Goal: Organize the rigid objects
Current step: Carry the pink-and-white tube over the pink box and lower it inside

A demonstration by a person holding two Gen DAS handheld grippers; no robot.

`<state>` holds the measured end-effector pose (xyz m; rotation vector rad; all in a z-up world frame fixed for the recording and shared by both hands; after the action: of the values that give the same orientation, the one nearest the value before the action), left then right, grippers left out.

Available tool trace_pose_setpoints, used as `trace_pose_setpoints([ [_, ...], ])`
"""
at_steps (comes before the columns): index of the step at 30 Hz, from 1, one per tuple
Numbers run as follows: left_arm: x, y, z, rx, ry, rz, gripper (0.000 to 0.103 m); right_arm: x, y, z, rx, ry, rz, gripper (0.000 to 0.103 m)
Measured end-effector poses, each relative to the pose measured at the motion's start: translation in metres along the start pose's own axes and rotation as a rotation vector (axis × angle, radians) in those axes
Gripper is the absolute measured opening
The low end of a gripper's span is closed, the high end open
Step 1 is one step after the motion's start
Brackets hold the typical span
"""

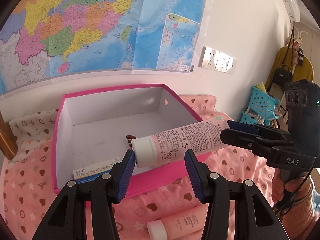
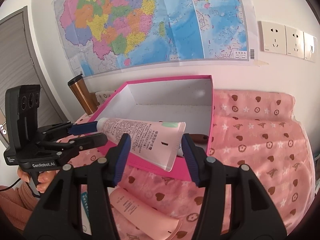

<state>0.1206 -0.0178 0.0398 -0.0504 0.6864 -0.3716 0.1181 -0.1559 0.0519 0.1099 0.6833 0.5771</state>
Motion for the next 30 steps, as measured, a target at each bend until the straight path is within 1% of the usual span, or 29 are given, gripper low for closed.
trace_pose_setpoints([
  [10,0.013,0.003,0.005,0.0,0.019,0.011,0.051,0.014,-0.012,0.005,0.013,0.024,-0.009,0.056],
  [21,0.027,0.009,0.006,-0.025,0.047,0.001,0.051,0.025,-0.019,0.01,0.009,0.042,-0.024,0.056],
  [30,0.036,0.011,0.007,-0.027,0.066,0.007,0.051,0.035,-0.025,0.011,0.013,0.066,-0.033,0.056],
])
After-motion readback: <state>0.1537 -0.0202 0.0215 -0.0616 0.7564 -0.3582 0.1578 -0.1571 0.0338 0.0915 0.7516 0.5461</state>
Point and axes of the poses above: each gripper's, at about its wrist camera, not at the fingertips, and x roughly the way its jaws point, y to its left, z to its top, the point moved 4 cm from there along x, roughly the way its jaws point, and after that the axes turned 1 degree about y, right-handed, at the moved point
